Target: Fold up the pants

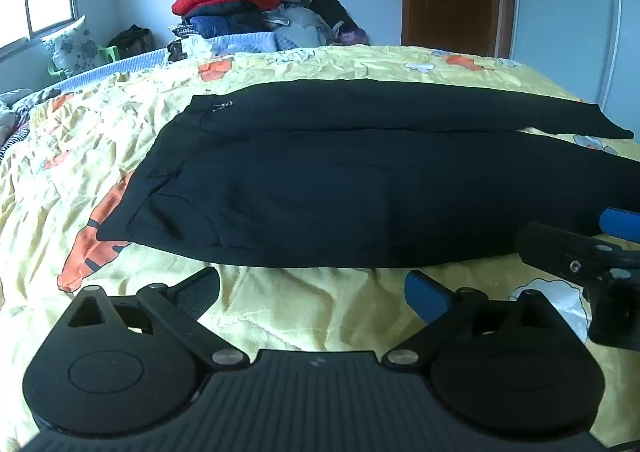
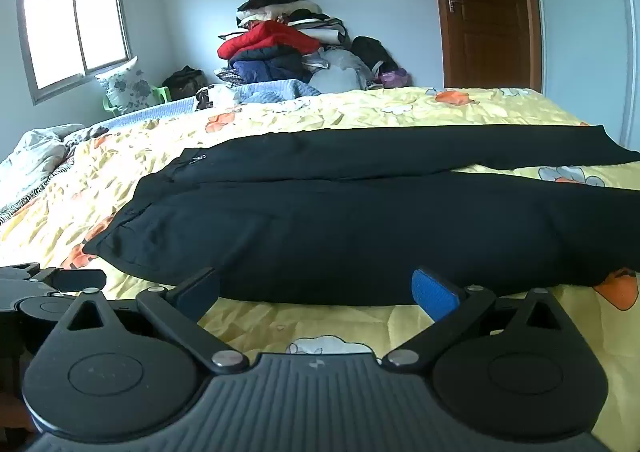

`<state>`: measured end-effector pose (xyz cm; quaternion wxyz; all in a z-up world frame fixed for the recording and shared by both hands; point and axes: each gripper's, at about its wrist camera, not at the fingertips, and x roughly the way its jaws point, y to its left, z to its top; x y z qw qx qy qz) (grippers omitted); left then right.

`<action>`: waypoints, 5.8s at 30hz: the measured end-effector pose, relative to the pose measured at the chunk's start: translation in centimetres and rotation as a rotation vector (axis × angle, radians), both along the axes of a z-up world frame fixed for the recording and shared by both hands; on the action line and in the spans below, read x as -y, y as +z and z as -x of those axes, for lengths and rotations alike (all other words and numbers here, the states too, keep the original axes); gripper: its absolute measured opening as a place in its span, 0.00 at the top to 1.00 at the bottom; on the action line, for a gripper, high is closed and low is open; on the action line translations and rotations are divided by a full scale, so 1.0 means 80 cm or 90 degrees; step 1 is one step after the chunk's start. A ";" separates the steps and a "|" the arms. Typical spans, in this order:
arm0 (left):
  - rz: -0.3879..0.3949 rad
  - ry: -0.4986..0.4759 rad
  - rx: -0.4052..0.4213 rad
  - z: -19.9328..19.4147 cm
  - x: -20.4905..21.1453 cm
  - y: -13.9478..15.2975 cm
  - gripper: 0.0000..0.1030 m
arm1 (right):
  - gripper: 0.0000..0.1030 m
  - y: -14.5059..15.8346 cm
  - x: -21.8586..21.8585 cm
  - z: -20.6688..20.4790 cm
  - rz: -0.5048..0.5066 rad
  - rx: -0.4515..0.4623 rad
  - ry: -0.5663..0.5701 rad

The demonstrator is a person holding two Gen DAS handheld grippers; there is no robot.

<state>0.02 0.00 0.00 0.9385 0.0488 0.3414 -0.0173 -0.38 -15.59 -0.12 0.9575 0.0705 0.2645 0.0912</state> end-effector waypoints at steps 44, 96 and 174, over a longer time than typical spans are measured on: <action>0.043 0.004 0.017 0.001 -0.018 -0.041 0.00 | 0.00 -0.035 0.014 -0.015 0.048 -0.060 -0.073; 0.047 0.003 0.017 0.002 -0.019 -0.043 0.00 | 0.00 -0.060 0.012 -0.022 0.089 -0.073 -0.088; 0.606 0.190 -0.199 -0.387 -0.206 0.011 0.96 | 0.97 -0.018 -0.055 -0.256 0.544 0.230 0.557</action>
